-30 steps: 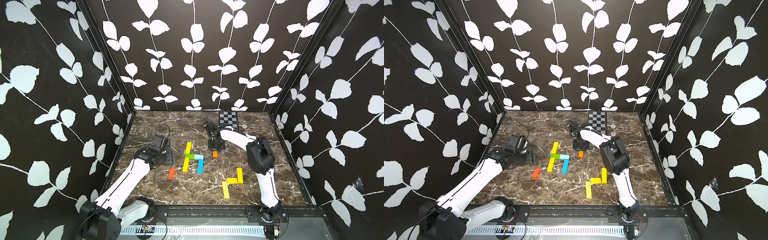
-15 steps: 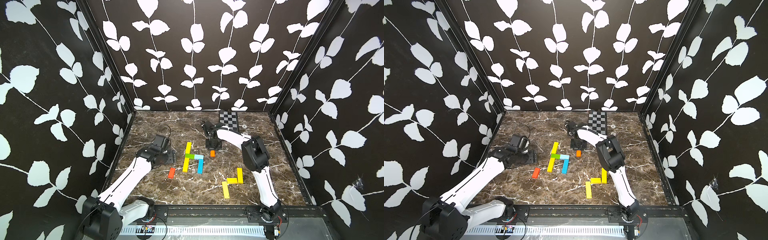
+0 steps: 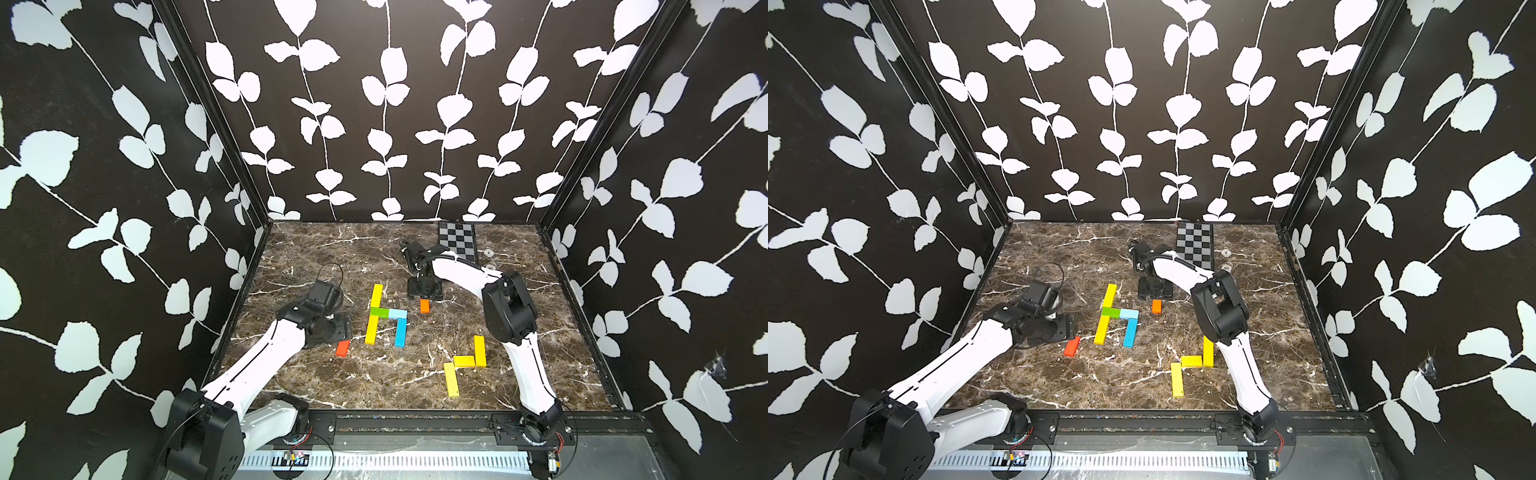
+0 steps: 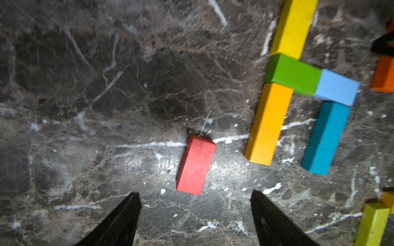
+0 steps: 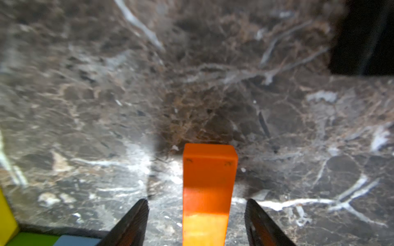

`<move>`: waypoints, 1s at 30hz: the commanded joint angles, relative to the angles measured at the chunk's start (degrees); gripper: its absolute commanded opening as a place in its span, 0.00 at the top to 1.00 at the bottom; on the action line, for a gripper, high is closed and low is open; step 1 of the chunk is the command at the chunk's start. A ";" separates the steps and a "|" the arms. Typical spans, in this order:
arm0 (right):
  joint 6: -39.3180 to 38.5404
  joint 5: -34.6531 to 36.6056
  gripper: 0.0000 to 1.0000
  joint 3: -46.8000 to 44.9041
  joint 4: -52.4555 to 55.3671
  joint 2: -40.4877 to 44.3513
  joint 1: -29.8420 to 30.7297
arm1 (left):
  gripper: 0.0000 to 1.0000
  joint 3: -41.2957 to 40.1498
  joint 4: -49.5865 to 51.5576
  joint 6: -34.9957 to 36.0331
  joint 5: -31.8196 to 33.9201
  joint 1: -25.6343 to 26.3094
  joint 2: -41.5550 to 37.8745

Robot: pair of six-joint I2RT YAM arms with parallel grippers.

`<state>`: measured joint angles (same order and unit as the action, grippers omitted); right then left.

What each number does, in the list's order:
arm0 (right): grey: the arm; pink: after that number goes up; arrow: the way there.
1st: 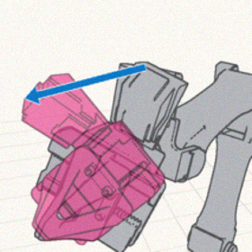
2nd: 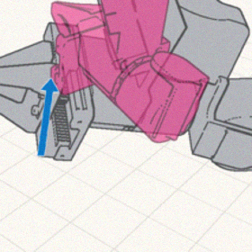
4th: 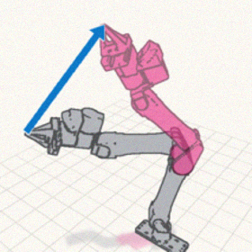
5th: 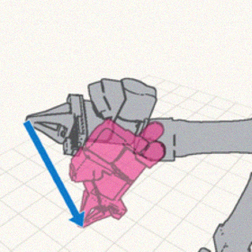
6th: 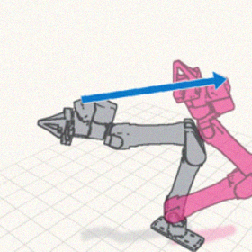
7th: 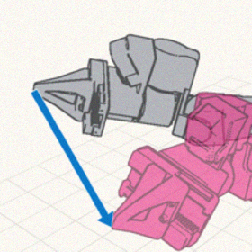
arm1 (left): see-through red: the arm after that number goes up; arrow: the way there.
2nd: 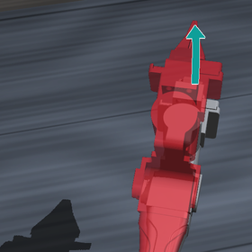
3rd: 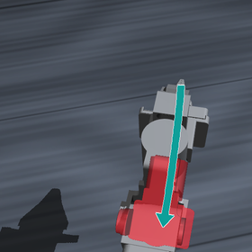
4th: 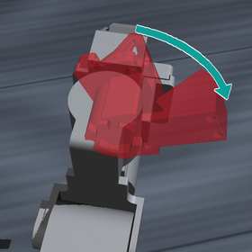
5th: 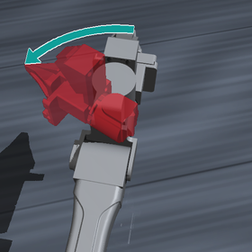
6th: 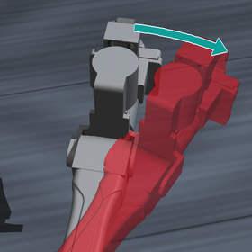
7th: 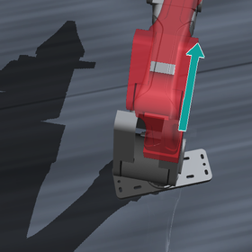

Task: Assemble the letter h with building blocks
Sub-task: Place the building block at the center of the board, then pick up the building block from the center of the board.

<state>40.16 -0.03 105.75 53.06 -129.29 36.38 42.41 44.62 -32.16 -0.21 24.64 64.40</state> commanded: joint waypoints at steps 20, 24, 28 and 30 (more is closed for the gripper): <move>1.34 2.13 0.32 -24.80 -3.68 35.26 3.75 | 0.33 4.27 -3.55 -8.41 6.67 5.96 21.35; 1.78 2.13 0.33 -26.56 -3.57 38.97 3.78 | 0.39 3.36 -3.85 -9.29 7.65 5.98 22.39; 2.46 2.14 0.34 -27.32 -3.14 41.33 3.76 | 0.47 2.52 -3.96 -9.66 9.73 5.85 21.97; 2.97 2.08 0.35 -28.02 -3.31 42.64 3.76 | 0.55 2.25 -4.03 -9.59 10.15 5.68 22.08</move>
<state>41.80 1.10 78.96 49.95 -88.71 40.23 45.98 40.12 -41.32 7.42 30.72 86.87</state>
